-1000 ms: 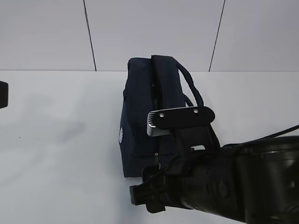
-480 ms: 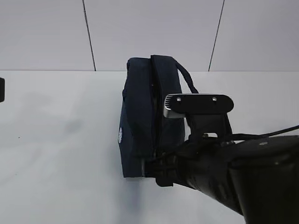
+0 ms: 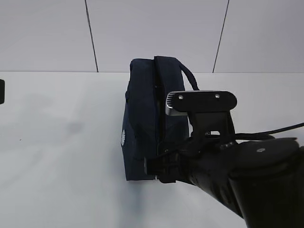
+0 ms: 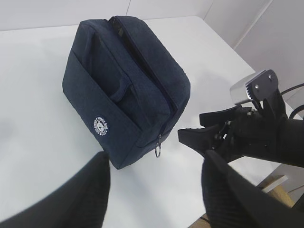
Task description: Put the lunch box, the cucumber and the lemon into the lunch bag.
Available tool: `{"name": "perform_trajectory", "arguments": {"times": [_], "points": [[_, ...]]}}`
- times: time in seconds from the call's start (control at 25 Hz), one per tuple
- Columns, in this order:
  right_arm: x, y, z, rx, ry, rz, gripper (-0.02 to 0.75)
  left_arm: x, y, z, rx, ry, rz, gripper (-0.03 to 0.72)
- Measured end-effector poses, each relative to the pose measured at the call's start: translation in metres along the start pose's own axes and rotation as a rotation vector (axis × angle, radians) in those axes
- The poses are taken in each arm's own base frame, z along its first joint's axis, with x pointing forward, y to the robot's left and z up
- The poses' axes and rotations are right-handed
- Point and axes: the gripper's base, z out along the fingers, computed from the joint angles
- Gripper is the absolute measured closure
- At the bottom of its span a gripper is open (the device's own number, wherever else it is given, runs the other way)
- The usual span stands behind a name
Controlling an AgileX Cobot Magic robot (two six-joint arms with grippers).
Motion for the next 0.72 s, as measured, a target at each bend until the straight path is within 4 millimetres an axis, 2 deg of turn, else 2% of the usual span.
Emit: {"name": "perform_trajectory", "arguments": {"times": [0.24, 0.44, 0.72], "points": [[0.001, 0.001, 0.000, -0.005, 0.010, 0.017, 0.159, 0.000, 0.000, 0.000, 0.000, 0.000, 0.000, 0.259], [0.005, 0.009, 0.000, -0.095, 0.050, 0.039, 0.159, 0.000, 0.000, 0.000, 0.000, 0.000, 0.000, 0.259], [0.019, 0.017, 0.015, -0.113, 0.110, 0.015, 0.159, 0.000, 0.000, 0.000, 0.000, 0.000, 0.000, 0.260]]}}
